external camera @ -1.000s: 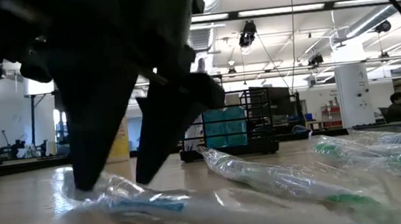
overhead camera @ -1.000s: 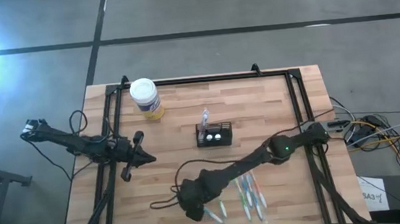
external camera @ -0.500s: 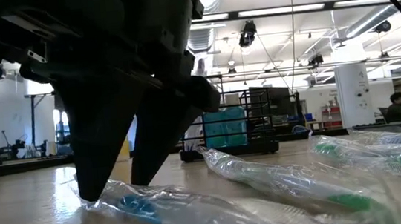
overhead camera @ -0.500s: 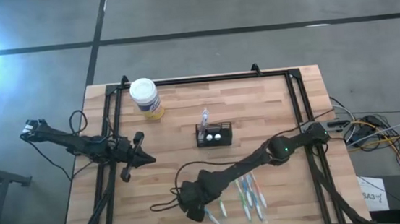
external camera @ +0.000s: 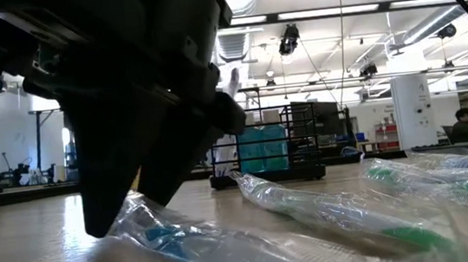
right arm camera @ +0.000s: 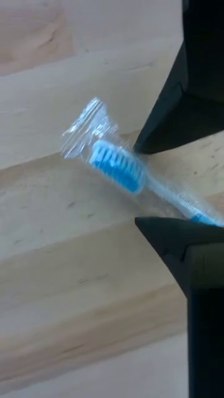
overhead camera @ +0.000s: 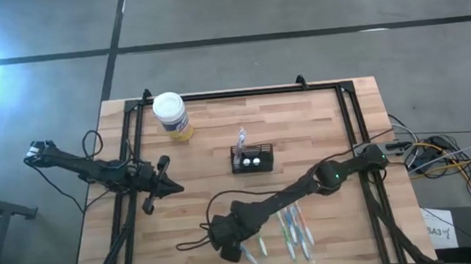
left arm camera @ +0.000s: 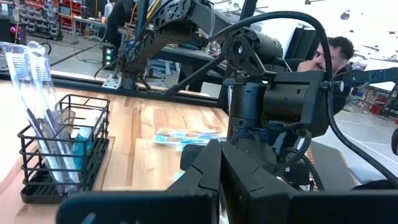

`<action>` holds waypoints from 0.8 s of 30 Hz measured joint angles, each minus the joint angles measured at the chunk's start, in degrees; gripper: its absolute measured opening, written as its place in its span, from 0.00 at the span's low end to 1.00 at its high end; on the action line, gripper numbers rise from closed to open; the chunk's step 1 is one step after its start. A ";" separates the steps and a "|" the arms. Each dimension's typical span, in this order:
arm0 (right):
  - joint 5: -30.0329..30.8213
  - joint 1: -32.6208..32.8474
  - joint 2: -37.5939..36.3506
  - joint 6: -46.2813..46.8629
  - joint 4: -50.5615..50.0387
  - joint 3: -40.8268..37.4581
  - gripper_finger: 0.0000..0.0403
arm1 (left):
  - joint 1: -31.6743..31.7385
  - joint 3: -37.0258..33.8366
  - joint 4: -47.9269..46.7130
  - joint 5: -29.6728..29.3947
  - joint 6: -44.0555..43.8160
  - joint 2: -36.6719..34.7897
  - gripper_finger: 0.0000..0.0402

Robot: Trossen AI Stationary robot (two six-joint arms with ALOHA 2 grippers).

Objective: Pick & Place toothbrushing station
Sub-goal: Put the left blue toothbrush into the wire organizer

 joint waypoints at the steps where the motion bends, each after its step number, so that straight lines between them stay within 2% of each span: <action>1: 0.51 0.00 0.02 -0.76 -0.08 0.00 0.38 | 0.00 0.00 -0.10 0.00 0.00 0.02 0.01; 10: 4.74 0.11 0.07 -8.22 1.03 0.00 0.05 | 0.00 -0.09 -1.61 -0.02 0.11 0.02 0.01; 19: 10.12 1.71 -6.55 -16.61 5.94 -0.05 0.04 | 0.00 -0.09 -2.02 -0.02 0.16 0.00 0.01; 24: 13.92 4.09 -11.14 -24.78 9.17 -0.02 0.03 | -0.02 -0.09 -2.70 -0.09 0.24 0.02 0.01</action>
